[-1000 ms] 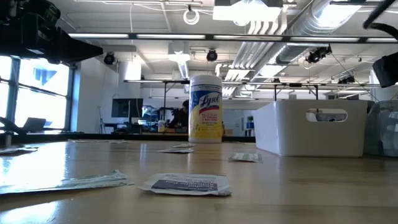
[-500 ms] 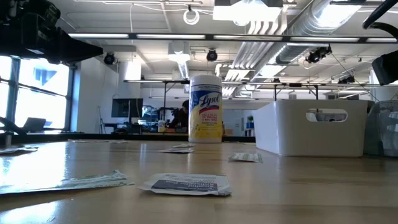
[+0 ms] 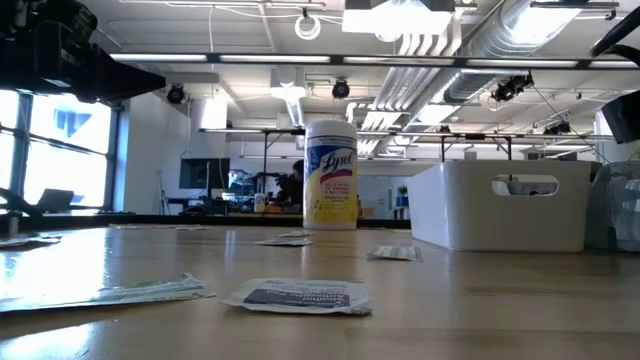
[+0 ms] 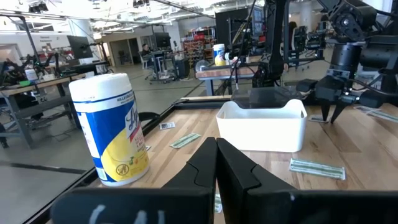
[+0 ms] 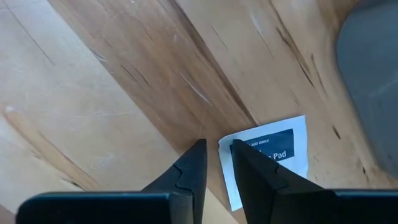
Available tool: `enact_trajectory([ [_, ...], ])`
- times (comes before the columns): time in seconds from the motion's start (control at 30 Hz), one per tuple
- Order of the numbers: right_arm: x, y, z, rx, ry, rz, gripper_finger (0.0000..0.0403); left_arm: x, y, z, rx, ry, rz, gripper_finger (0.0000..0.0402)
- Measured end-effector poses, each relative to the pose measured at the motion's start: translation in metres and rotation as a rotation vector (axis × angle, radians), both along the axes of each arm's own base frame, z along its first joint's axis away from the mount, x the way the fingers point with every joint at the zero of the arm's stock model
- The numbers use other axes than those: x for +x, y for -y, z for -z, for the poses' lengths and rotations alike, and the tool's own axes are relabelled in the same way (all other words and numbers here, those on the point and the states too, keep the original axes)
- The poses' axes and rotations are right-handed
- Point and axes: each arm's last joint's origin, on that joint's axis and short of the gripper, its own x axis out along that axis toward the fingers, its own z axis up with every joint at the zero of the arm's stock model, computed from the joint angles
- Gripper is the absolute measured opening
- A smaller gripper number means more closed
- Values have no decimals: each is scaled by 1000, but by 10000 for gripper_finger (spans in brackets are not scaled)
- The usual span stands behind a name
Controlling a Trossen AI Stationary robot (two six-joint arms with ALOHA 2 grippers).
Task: Pick & Place First Aid Supplies
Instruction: Put the blue alcohol pad into the black bin
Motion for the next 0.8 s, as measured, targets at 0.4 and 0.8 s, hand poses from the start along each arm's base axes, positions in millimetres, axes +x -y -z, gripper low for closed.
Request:
enact_trajectory([
  [0.4, 6, 7, 1, 12, -12, 44, 7, 0, 0, 0, 0, 0, 0, 1],
  [0.8, 9, 5, -15, 69, 28, 67, 1, 0, 0, 0, 0, 0, 0, 1],
])
